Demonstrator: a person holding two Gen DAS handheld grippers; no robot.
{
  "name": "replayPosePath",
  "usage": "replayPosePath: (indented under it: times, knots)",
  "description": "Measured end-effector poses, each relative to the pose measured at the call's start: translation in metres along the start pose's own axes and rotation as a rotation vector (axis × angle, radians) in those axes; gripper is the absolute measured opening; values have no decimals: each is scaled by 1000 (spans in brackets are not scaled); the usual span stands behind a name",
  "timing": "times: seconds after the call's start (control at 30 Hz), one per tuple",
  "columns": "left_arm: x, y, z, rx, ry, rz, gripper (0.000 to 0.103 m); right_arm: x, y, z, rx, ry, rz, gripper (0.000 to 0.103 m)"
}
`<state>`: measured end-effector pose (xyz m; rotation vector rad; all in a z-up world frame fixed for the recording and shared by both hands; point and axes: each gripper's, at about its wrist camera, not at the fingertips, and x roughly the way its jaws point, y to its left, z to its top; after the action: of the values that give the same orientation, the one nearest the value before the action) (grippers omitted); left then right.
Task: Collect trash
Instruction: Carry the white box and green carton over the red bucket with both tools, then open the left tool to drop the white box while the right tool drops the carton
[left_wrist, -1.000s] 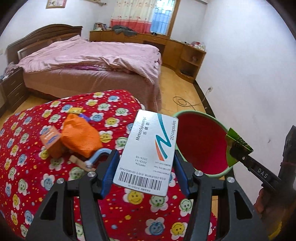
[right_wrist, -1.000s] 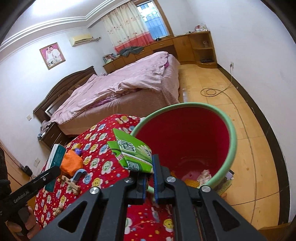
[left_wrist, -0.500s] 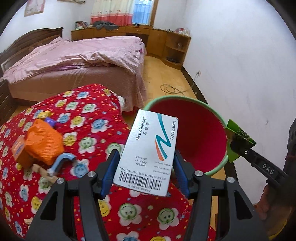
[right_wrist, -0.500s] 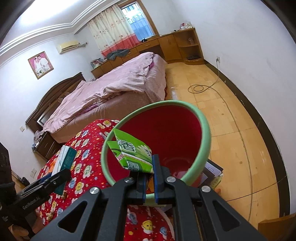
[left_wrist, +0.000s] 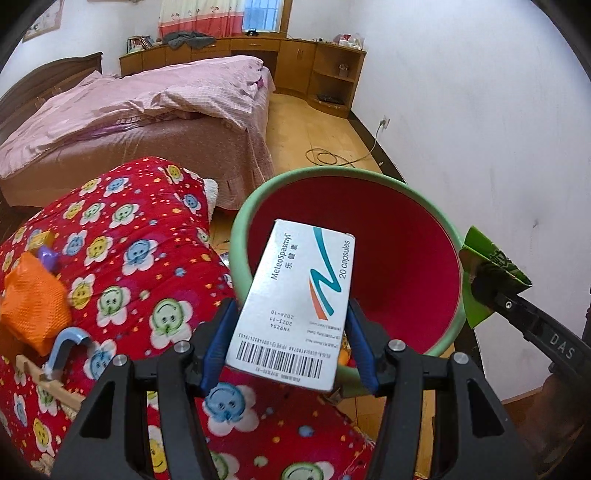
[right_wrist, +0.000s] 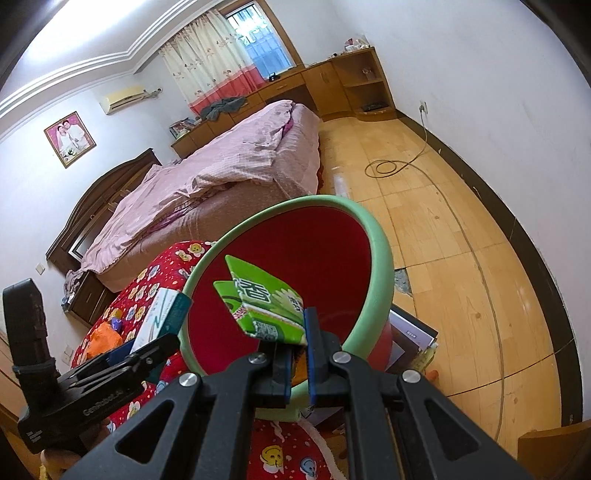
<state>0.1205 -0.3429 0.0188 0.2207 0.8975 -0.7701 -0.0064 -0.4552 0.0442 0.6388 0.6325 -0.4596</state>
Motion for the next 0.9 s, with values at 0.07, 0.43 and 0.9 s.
replayPosePath:
  times: [0.07, 0.43, 0.9]
  knots:
    - [4, -1, 1, -2, 7, -2, 58, 1, -2, 0, 3, 1, -3, 8]
    - [4, -2, -3, -20, 23, -3, 58, 14, -5, 5, 5, 17, -6, 8]
    - [-17, 3, -1, -31, -25, -8, 63, 27, 7, 11, -29, 26, -4, 33]
